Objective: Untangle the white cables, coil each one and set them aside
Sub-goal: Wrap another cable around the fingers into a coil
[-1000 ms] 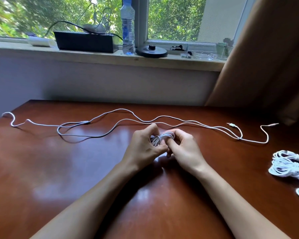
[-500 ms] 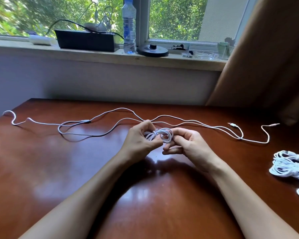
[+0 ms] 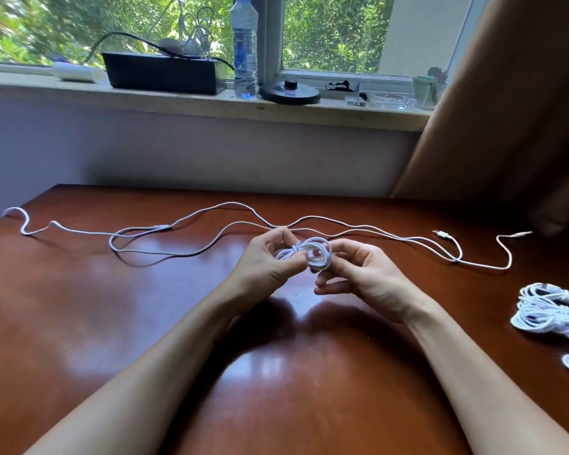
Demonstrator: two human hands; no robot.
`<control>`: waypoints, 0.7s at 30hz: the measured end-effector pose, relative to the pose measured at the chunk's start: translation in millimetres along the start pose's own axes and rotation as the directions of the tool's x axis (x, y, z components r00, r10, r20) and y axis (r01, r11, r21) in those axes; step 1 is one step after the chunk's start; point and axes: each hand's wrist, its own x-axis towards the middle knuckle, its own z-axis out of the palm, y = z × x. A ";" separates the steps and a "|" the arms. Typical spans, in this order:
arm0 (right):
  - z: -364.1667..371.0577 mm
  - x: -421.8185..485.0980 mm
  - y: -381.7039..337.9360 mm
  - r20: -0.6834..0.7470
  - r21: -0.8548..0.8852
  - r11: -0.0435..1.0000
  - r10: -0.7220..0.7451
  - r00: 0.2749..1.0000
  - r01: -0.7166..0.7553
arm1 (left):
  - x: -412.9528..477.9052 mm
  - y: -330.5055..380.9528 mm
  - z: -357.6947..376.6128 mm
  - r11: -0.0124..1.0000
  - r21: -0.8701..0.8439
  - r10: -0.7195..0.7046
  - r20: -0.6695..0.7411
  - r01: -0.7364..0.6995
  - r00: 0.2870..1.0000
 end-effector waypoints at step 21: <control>12.0 4.9 5.1 0.065 0.312 0.948 0.038 0.997 -0.056 | -3.6 3.9 7.5 0.995 -0.096 -0.006 0.047 0.010 0.999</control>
